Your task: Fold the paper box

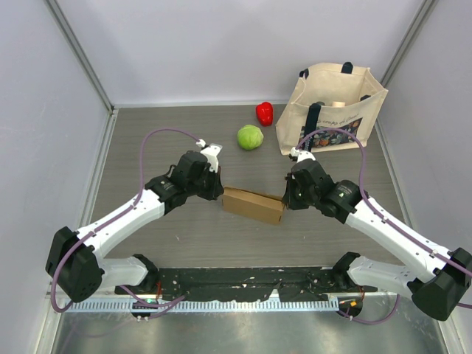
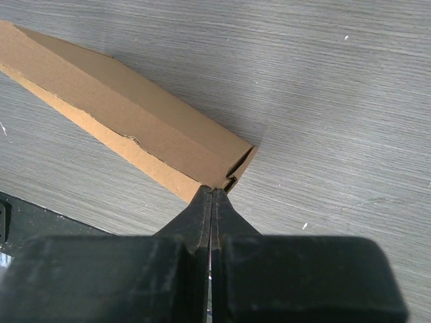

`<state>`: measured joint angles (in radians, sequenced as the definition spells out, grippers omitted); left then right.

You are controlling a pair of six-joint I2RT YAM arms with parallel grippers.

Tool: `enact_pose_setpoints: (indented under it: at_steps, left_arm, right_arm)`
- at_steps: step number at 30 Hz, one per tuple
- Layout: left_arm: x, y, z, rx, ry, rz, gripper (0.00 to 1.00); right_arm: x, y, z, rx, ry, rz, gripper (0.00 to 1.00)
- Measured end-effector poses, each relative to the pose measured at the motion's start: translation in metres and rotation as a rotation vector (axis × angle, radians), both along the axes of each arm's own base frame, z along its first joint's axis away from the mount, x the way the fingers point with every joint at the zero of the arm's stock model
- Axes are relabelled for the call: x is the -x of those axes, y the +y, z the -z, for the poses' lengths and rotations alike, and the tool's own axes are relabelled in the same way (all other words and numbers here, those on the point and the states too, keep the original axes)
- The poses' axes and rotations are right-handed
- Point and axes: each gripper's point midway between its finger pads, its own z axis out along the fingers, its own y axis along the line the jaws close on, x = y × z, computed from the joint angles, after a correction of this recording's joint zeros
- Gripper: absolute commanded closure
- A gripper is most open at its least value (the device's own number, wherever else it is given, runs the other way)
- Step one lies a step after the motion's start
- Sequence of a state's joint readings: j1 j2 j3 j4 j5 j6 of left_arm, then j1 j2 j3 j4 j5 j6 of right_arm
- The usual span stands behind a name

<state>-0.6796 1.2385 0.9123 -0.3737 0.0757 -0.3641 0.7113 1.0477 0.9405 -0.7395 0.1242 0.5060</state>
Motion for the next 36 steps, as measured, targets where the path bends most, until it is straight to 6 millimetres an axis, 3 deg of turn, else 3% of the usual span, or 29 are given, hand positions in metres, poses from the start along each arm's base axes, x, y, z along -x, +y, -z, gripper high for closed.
enact_pose_setpoints:
  at_steps: [18,29,36]
  left_arm:
    - [0.002,-0.002,0.0,0.009,0.006,0.009,1.0]
    - [0.002,-0.003,0.001,0.027,0.012,-0.005,1.0]
    - [0.003,-0.003,0.0,0.036,0.006,-0.009,1.0]
  right_arm:
    - [-0.001,-0.004,0.002,0.041,-0.025,0.023,0.99]
    - [0.005,-0.002,0.007,0.124,-0.234,0.033,0.99]
    - [0.008,-0.002,0.021,0.059,-0.331,0.081,0.99]
